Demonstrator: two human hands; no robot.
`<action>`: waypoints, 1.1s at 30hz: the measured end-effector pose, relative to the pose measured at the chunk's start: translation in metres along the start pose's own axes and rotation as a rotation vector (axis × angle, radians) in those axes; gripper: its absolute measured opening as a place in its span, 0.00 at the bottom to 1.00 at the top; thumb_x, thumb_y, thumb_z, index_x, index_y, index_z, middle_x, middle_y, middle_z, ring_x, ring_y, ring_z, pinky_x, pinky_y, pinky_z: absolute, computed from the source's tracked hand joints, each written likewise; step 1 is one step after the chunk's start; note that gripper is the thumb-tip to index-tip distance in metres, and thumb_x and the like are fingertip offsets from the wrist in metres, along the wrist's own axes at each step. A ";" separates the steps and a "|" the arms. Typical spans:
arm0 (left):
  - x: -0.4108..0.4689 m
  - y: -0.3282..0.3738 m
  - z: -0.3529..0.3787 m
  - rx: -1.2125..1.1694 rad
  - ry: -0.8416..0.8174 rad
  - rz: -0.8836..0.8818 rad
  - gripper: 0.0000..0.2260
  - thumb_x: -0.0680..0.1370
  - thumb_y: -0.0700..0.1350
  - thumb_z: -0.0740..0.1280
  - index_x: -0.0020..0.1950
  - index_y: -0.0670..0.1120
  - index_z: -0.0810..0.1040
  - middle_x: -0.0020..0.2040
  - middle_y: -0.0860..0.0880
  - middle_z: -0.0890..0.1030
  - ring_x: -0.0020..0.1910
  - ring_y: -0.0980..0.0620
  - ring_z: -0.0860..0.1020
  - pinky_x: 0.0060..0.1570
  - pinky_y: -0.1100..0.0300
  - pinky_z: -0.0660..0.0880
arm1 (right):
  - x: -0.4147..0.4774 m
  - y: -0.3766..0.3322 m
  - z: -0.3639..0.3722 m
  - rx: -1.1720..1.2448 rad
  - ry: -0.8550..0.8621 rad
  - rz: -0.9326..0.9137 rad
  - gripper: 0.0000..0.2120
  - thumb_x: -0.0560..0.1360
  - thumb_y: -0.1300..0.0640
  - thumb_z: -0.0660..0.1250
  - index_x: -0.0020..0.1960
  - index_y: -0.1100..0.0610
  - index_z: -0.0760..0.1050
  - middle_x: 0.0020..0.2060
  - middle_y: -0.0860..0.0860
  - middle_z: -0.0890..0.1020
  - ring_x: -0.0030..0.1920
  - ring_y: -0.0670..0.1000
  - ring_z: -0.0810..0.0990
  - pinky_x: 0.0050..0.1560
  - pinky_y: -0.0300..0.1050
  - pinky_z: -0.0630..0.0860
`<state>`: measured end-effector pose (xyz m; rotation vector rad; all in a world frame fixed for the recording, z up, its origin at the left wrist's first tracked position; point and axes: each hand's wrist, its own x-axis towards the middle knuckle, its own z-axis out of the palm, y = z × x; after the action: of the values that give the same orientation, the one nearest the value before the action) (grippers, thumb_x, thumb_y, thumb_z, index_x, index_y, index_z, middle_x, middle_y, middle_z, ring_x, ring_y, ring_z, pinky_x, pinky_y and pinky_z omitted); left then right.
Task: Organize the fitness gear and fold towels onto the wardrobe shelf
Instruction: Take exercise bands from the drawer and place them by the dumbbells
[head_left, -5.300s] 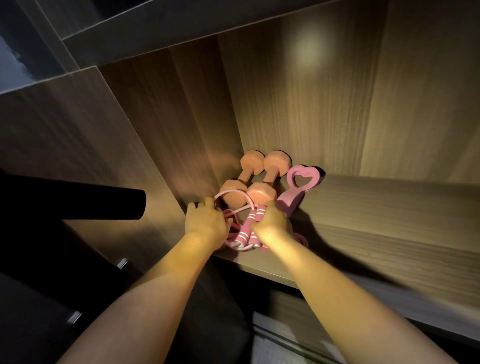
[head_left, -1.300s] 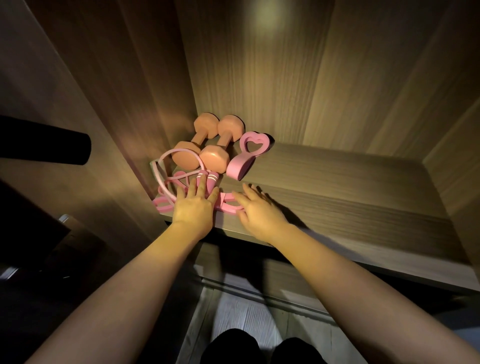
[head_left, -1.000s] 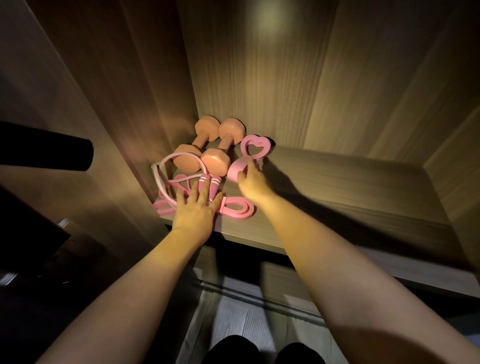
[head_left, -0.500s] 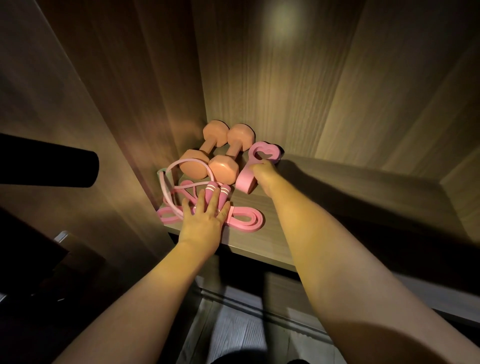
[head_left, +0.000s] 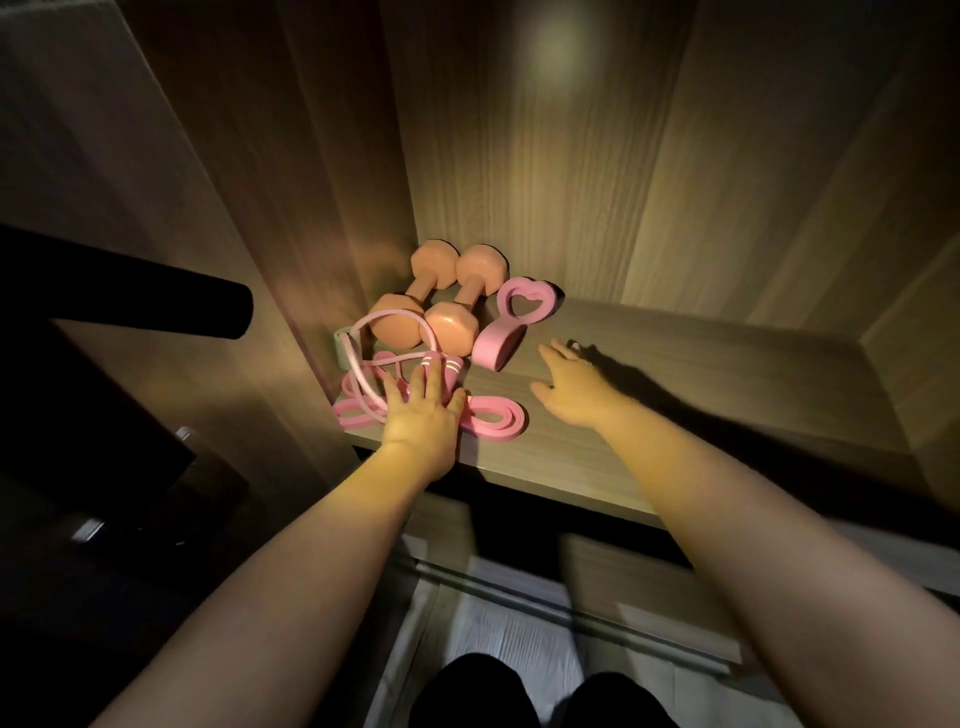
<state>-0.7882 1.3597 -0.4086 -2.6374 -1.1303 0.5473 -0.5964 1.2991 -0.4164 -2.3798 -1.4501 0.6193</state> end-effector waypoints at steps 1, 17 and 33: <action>-0.001 0.001 -0.003 -0.011 -0.011 -0.002 0.33 0.79 0.46 0.61 0.80 0.53 0.47 0.78 0.38 0.36 0.77 0.36 0.39 0.70 0.29 0.43 | -0.008 0.006 0.000 -0.087 -0.033 -0.004 0.31 0.82 0.50 0.58 0.80 0.54 0.48 0.79 0.51 0.47 0.78 0.56 0.45 0.76 0.60 0.48; -0.066 0.038 -0.057 -0.308 -0.136 0.128 0.31 0.80 0.51 0.58 0.80 0.49 0.48 0.80 0.44 0.43 0.78 0.43 0.40 0.73 0.34 0.41 | -0.121 0.004 -0.034 -0.318 -0.266 -0.050 0.30 0.82 0.44 0.53 0.80 0.47 0.44 0.79 0.50 0.44 0.78 0.55 0.40 0.76 0.62 0.41; -0.224 0.043 -0.162 -0.476 -0.151 0.266 0.28 0.82 0.56 0.54 0.80 0.52 0.50 0.80 0.47 0.47 0.79 0.46 0.44 0.75 0.42 0.47 | -0.320 -0.029 -0.138 -0.179 -0.297 0.025 0.31 0.81 0.39 0.51 0.79 0.46 0.44 0.79 0.50 0.45 0.78 0.54 0.41 0.76 0.59 0.42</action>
<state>-0.8346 1.1579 -0.2205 -3.2374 -1.0634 0.5944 -0.6787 1.0245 -0.2165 -2.5287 -1.6603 0.9176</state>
